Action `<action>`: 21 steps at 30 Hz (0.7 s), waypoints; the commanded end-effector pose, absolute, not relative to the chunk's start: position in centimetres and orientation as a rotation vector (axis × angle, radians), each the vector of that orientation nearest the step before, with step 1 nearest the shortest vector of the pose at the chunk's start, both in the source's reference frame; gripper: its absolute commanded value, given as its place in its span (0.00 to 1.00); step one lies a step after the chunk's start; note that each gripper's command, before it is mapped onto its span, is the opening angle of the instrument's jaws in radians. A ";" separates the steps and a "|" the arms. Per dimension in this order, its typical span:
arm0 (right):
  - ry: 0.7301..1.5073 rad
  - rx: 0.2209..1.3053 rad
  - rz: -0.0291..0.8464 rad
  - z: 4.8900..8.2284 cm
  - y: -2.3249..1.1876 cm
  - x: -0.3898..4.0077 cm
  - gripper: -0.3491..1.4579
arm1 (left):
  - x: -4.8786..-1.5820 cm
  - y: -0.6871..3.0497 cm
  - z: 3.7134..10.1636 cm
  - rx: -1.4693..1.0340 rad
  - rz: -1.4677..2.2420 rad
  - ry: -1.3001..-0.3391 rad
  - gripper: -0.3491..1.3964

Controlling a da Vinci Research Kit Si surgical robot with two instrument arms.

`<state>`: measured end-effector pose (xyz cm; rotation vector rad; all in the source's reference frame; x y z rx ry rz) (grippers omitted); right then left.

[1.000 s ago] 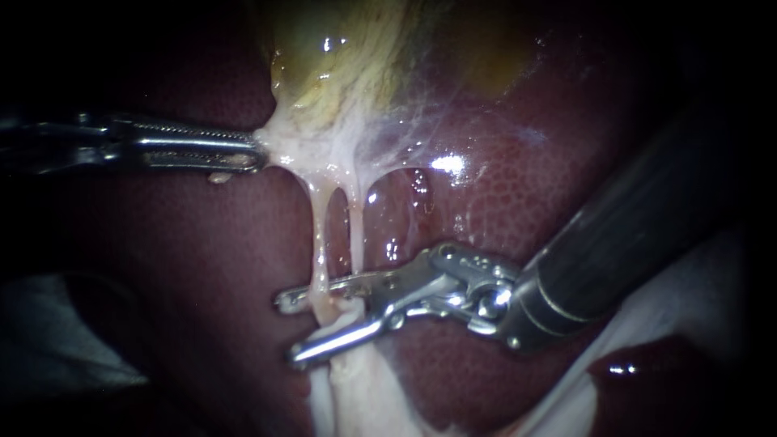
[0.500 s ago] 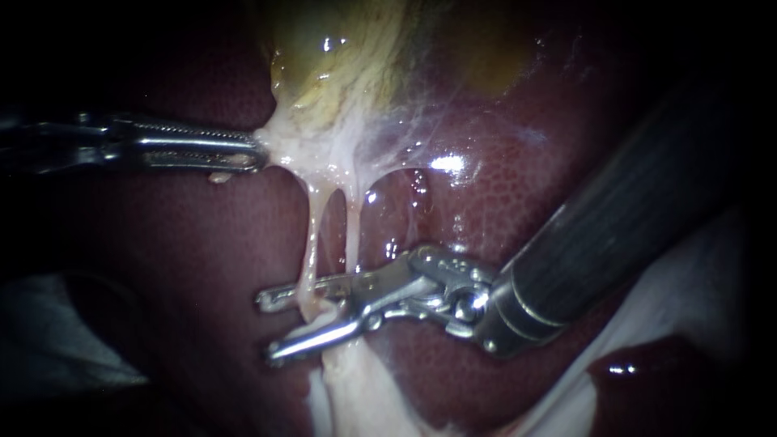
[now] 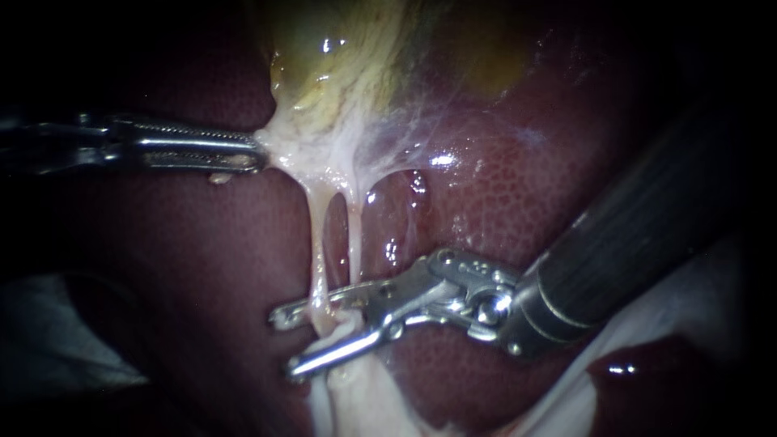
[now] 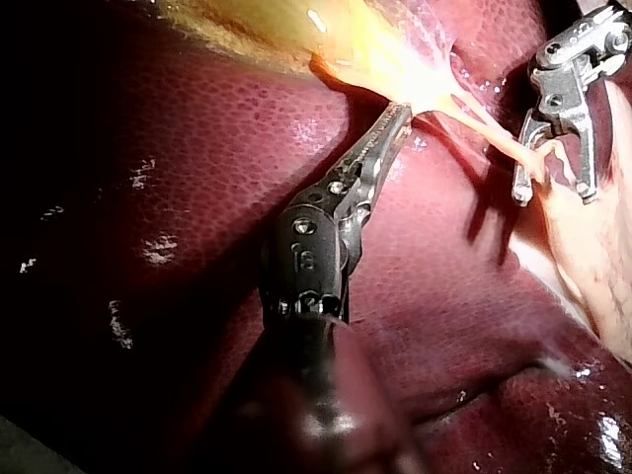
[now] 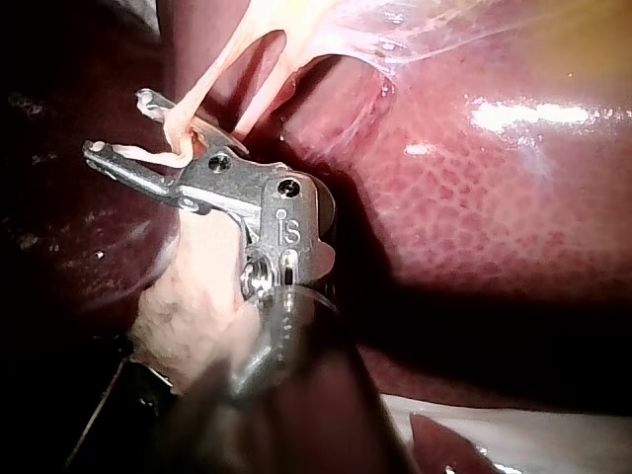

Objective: Clipping first clip left tube

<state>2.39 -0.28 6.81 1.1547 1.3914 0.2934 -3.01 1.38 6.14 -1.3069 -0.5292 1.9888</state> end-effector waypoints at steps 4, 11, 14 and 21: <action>1.392 1.154 0.294 6.82 -0.29 2.40 0.31 | -3.01 1.38 6.14 -1.308 1.989 -0.530 0.00; 1.392 1.150 0.299 6.82 -0.27 2.40 0.15 | -3.01 1.38 6.14 -1.307 1.989 -0.530 0.00; 1.393 1.147 0.304 6.80 -0.26 2.38 0.03 | -3.01 1.38 6.14 -1.308 1.989 -0.530 0.00; 1.394 1.143 0.311 6.76 -0.25 2.34 0.00 | -3.01 1.38 6.14 -1.307 1.989 -0.530 0.00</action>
